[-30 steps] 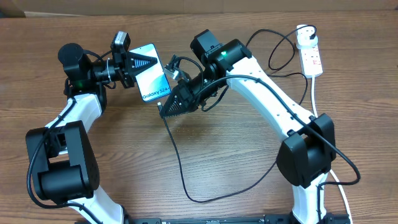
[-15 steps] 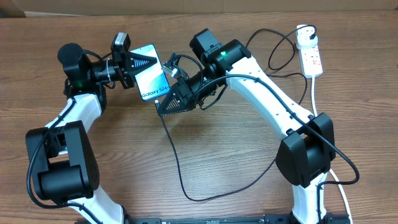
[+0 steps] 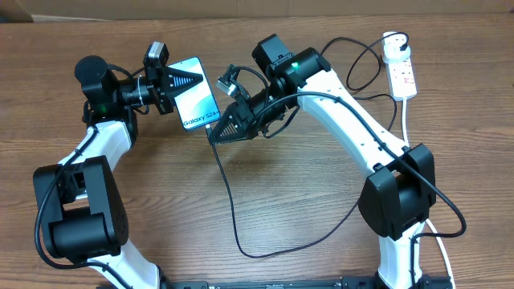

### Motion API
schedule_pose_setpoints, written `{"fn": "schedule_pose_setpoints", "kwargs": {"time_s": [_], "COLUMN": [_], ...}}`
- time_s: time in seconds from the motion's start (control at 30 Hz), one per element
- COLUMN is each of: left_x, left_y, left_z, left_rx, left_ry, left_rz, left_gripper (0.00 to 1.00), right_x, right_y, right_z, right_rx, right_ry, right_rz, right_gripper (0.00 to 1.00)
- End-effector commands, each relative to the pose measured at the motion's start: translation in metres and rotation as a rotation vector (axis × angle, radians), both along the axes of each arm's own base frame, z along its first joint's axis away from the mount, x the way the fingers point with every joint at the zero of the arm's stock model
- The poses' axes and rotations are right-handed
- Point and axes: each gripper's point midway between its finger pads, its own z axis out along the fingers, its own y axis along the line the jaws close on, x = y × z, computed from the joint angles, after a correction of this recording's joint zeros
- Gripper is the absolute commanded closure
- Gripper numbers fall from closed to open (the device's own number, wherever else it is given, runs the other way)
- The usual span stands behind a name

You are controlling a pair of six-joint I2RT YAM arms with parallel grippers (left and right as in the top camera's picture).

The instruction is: Plug charger to phone and switch on socket

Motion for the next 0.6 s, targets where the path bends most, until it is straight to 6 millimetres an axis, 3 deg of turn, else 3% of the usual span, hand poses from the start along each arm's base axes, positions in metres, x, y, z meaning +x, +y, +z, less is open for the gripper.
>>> {"fn": "schedule_pose_setpoints", "kwargs": {"time_s": [0.0,0.57], "left_x": [-0.0011,-0.0011], "left_y": [-0.0009,-0.0009], "left_z": [0.0102,0.0102], "left_rx": [0.009,0.010], "left_ry": [-0.051,-0.058], "left_rz": [-0.020,-0.020], "left_gripper": [0.96,0.96], "right_x": [-0.0015,-0.0035], "right_y": [0.0006,0.0024], "right_z": [0.0049,0.0081], "right_rx": [0.025,0.043], "right_ry": [0.005,0.012], "right_rz": [0.006,0.014], "right_gripper": [0.96,0.96]}}
